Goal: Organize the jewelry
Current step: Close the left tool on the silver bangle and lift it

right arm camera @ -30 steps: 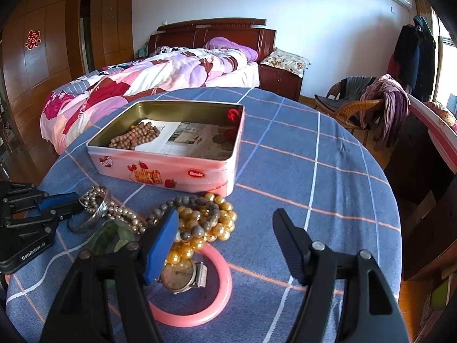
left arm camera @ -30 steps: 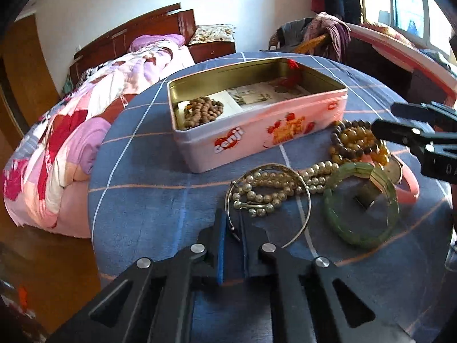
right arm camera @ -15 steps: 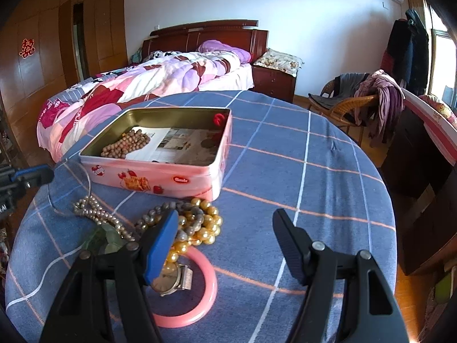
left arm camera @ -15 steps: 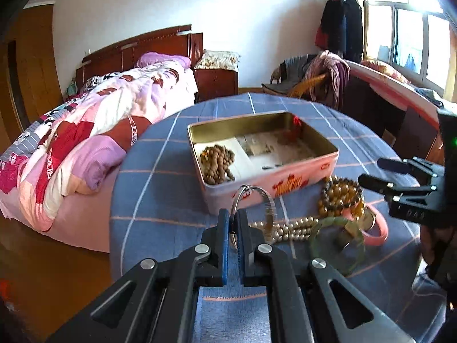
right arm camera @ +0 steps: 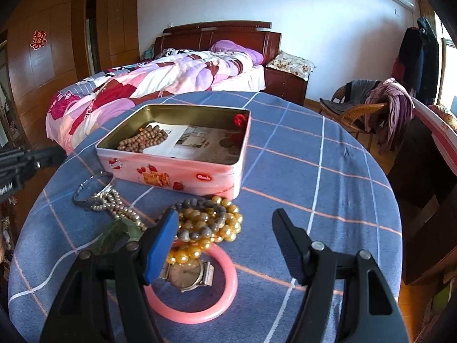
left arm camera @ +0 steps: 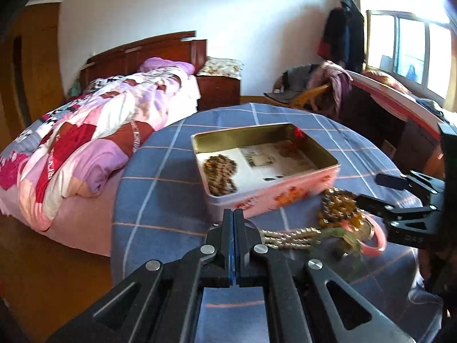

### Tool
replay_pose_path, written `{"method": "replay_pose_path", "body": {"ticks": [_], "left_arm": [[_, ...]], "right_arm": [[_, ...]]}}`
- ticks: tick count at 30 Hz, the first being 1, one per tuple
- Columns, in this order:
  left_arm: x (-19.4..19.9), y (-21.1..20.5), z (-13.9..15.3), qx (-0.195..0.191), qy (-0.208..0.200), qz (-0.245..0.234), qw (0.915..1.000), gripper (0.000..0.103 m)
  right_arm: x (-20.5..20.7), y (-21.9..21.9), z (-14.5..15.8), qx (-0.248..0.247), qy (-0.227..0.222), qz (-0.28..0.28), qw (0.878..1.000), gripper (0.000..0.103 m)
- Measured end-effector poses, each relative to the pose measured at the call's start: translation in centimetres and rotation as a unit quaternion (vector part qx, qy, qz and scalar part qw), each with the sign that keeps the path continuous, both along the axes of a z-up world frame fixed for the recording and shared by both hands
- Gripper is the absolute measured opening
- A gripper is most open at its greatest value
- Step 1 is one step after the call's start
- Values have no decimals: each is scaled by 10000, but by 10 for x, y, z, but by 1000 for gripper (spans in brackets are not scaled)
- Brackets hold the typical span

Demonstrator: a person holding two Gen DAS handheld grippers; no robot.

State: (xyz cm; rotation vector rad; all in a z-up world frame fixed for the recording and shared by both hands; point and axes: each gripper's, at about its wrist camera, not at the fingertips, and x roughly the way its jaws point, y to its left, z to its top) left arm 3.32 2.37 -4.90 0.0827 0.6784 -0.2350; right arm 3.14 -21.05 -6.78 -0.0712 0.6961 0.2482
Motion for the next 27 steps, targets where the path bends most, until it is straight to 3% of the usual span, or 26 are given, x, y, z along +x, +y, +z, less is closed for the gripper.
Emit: {"method": "replay_pose_path", "body": {"ticks": [1, 2, 4, 5, 10, 11, 13, 15, 17, 18, 19, 27], "left_arm": [[3, 1, -2, 48, 64, 68, 9999, 8], [6, 3, -6, 92, 125, 161, 9998, 31], [7, 7, -13, 55, 157, 258, 9995, 62], [7, 8, -16, 23, 161, 269, 9995, 63], [17, 0, -34, 339, 346, 231, 9986, 60], [22, -1, -39, 416, 449, 212, 9979, 48], [28, -3, -45, 476, 581, 151, 9971, 37], [37, -3, -56, 593, 705, 172, 9956, 36], [39, -2, -58, 513, 665, 138, 9964, 27], [39, -3, -59, 454, 697, 40, 9965, 20], [38, -5, -59, 442, 729, -30, 9963, 4], [20, -6, -35, 107, 489, -184, 9986, 2]], "right_arm": [[1, -1, -1, 13, 24, -29, 10000, 71], [2, -2, -2, 41, 54, -47, 10000, 71], [2, -3, -3, 58, 73, -68, 9999, 71], [2, -3, -3, 51, 70, -67, 9999, 71], [2, -1, -6, 32, 66, -28, 10000, 71], [2, 0, -6, 24, 79, -17, 10000, 71], [1, 2, -8, 3, 95, 4, 10000, 71], [1, 4, -8, -21, 88, 17, 10000, 71], [0, 5, -7, -27, 85, 27, 10000, 71], [0, 5, -8, -25, 88, 26, 10000, 71], [0, 6, -7, -17, 93, 17, 10000, 71], [2, -1, -6, 49, 124, -69, 9999, 71]]}}
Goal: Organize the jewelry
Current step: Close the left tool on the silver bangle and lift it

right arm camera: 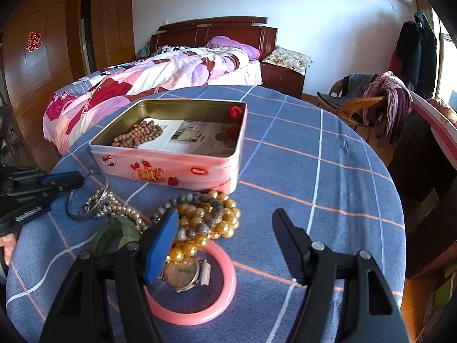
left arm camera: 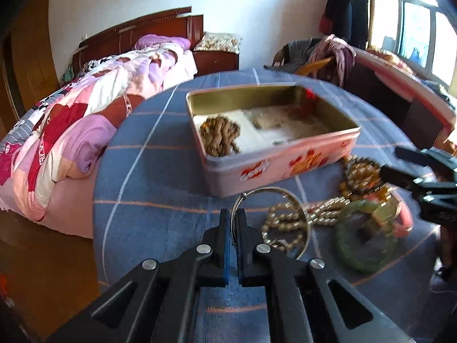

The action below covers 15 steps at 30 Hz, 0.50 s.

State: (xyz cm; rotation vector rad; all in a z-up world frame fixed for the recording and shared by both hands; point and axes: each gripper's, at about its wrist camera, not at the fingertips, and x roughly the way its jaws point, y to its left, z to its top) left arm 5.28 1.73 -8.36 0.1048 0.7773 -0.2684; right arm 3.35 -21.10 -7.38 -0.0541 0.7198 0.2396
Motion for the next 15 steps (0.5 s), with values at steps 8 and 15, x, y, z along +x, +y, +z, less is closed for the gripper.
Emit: {"method": "replay_pose_path", "body": {"ticks": [8, 15], "left_arm": [[-8, -4, 28, -114, -337, -82, 9993, 2], [-11, -7, 27, -144, -360, -132, 9992, 2]], "right_arm": [[7, -6, 0, 41, 131, 3, 9999, 63], [18, -1, -5, 62, 403, 215, 9989, 38]]}}
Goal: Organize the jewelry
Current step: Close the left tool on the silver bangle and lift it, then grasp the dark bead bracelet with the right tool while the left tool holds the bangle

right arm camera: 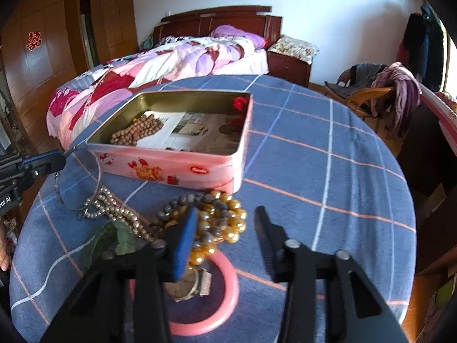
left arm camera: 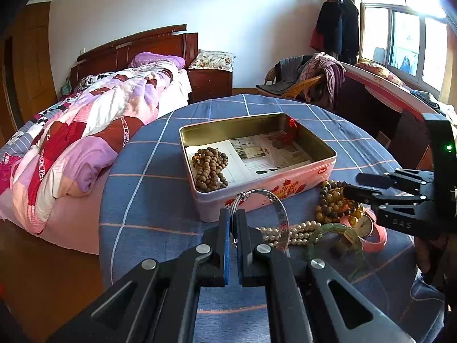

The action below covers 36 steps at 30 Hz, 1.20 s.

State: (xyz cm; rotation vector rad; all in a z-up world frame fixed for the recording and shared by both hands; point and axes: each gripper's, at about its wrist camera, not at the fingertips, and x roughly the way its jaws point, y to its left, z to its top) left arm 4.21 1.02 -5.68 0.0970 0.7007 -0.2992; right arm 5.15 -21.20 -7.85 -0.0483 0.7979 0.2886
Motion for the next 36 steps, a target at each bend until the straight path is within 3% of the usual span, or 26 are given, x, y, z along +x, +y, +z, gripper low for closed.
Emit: {"method": "replay_pose_path", "body": {"ticks": [4, 9, 28, 36], "left_arm": [[-2, -1, 2, -15, -13, -28, 10000, 2], [-4, -3, 4, -53, -31, -72, 10000, 2], [-6, -1, 34, -135, -337, -120, 9993, 2], [5, -2, 53, 34, -565, -137, 9983, 2]], "right_arm": [[-1, 2, -1, -5, 121, 130, 9998, 33], [-9, 3, 4, -7, 61, 309, 9995, 11], [-21, 13, 44, 99, -603, 375, 9974, 11], [-8, 20, 61, 65, -862, 413, 9954, 11]]}}
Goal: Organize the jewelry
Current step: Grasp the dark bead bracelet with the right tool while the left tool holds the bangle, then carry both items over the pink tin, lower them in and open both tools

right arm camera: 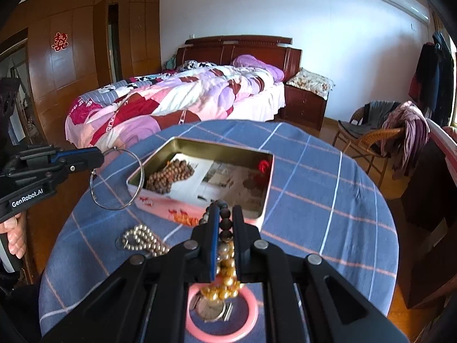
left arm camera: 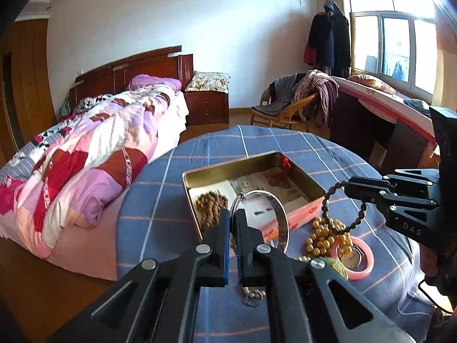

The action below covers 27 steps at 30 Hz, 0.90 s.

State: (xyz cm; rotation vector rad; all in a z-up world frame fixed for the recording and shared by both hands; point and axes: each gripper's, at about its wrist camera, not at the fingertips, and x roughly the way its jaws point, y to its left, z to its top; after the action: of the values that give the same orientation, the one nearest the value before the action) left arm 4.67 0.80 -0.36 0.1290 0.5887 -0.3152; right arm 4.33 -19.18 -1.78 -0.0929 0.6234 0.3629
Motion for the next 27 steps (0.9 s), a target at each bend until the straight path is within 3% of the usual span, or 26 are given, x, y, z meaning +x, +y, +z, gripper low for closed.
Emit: {"method": "replay_pose_path", "body": {"ticks": [11, 27], "left_arm": [[32, 4, 15, 243, -127, 45, 9996, 2], [83, -5, -1, 507, 31, 228, 9984, 3]], "right_arm": [[23, 9, 19, -64, -238, 74, 9997, 11], [64, 13, 11, -150, -219, -72, 9996, 11]]}}
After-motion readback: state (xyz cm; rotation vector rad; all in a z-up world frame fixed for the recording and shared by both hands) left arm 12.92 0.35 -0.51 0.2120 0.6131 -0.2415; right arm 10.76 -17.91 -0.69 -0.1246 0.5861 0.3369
